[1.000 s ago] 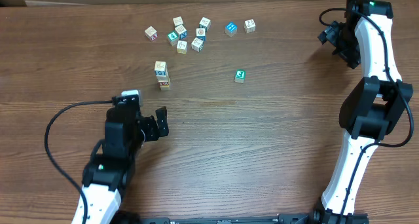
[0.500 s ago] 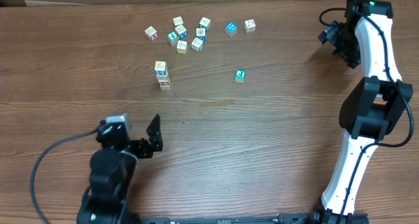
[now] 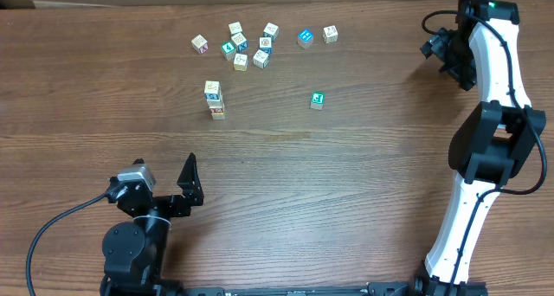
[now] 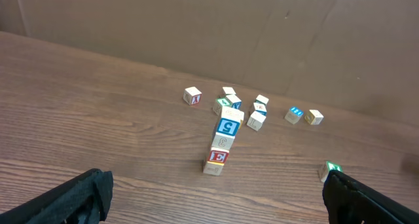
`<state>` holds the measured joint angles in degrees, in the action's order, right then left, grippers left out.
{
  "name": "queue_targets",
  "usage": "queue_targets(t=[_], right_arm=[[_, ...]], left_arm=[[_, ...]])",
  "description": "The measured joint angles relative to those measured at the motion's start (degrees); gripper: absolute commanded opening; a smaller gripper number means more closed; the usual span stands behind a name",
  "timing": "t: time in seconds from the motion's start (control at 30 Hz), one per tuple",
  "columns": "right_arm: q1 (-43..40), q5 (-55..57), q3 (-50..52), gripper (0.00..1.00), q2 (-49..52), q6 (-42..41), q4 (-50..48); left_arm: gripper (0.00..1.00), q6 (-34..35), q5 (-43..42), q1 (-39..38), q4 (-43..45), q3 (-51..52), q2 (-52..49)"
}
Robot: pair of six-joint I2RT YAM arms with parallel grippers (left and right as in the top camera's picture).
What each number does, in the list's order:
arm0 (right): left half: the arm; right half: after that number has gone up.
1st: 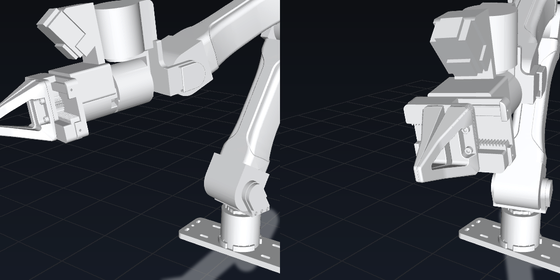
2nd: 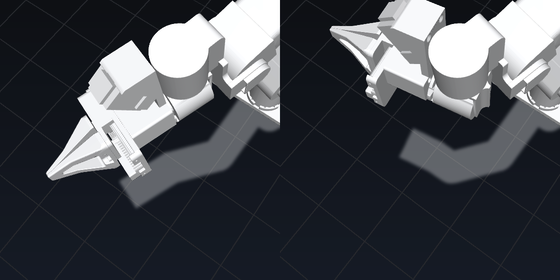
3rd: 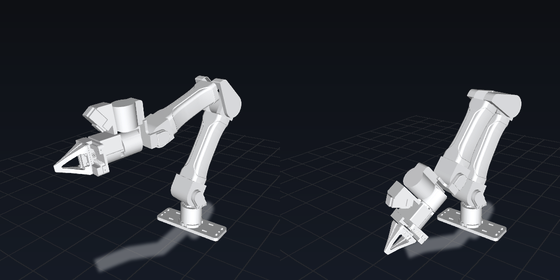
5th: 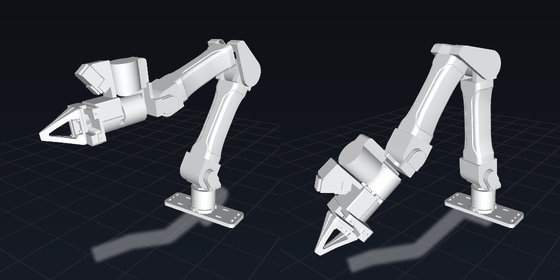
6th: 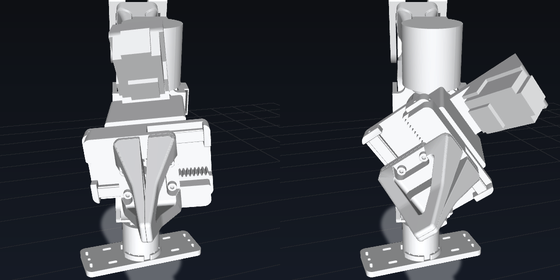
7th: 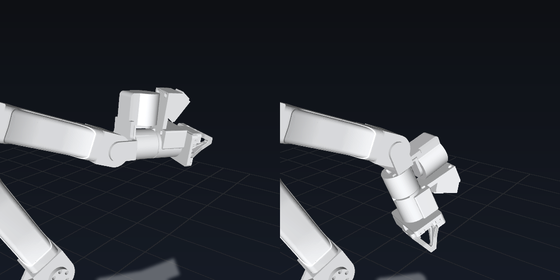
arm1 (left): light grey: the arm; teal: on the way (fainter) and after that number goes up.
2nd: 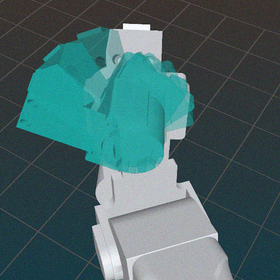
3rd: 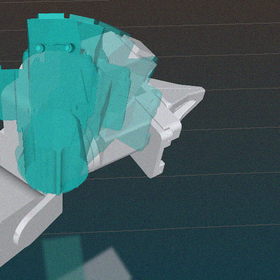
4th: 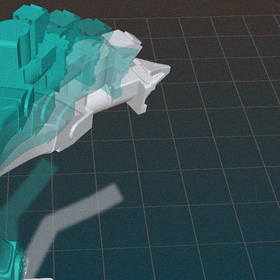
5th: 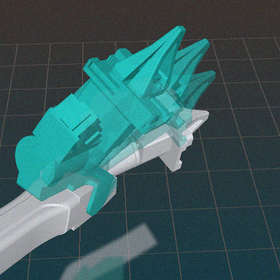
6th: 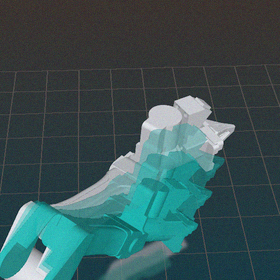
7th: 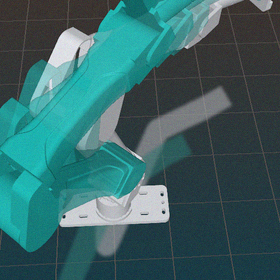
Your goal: Form a tower
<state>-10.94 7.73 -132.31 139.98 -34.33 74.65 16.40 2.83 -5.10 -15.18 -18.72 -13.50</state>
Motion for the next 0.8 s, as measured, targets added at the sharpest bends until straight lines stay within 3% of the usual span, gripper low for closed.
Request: queue_targets(t=[0.3, 0.53, 0.67, 0.8], right_arm=[[0.0, 0.0, 0.0, 1.0, 0.0, 0.0, 0.0], [0.0, 0.0, 0.0, 1.0, 0.0, 0.0, 0.0], [0.0, 0.0, 0.0, 1.0, 0.0, 0.0, 0.0], [0.0, 0.0, 0.0, 1.0, 0.0, 0.0, 0.0]], left_arm=[[1.0, 0.0, 0.0, 0.0, 1.0, 0.2, 1.1], [0.99, 0.0, 0.0, 3.1, -0.4, 2.6, 10.8], [0.99, 0.0, 0.0, 5.4, 6.7, 5.9, 12.6], [1.0, 0.0, 0.0, 5.5, 7.8, 7.5, 12.6]])
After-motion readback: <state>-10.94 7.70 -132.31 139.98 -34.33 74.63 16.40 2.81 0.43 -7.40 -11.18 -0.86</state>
